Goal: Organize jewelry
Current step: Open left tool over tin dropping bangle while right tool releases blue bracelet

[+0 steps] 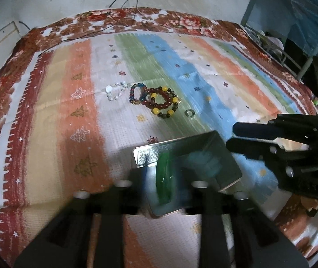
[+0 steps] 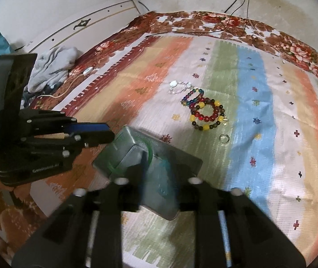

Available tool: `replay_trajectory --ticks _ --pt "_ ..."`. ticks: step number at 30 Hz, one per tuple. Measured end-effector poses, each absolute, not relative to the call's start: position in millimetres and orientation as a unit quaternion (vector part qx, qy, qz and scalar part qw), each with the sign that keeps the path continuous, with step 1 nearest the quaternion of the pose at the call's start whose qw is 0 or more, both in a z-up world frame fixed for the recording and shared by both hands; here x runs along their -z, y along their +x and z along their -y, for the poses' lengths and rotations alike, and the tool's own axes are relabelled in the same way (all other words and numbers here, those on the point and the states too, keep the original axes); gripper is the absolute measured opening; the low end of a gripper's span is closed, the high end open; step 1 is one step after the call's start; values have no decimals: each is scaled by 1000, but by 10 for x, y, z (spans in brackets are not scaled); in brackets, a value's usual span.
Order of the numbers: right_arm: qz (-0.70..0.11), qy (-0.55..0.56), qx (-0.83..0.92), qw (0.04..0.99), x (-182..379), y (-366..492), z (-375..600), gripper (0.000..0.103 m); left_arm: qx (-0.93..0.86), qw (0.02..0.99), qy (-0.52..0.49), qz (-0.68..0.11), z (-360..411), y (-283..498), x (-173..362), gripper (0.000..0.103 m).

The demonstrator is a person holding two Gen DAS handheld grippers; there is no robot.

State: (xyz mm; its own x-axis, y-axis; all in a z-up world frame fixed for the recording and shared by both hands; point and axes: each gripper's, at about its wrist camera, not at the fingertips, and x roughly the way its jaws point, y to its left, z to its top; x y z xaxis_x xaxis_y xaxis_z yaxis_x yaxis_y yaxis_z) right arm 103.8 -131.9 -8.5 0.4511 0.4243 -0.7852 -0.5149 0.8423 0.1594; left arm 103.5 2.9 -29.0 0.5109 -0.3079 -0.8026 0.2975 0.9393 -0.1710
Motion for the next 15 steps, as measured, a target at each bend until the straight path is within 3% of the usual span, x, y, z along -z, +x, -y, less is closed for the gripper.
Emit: replay_trajectory --ticks 6,13,15 --pt "-440 -48 -249 861 102 1124 1395 53 142 875 -17 -462 -161 1106 278 47" --pt "-443 -43 -219 868 155 1301 1485 55 107 877 -13 -469 -280 1293 313 48" --pt "-442 -40 -208 872 176 1351 1516 61 100 878 -7 -468 -287 1340 308 50"
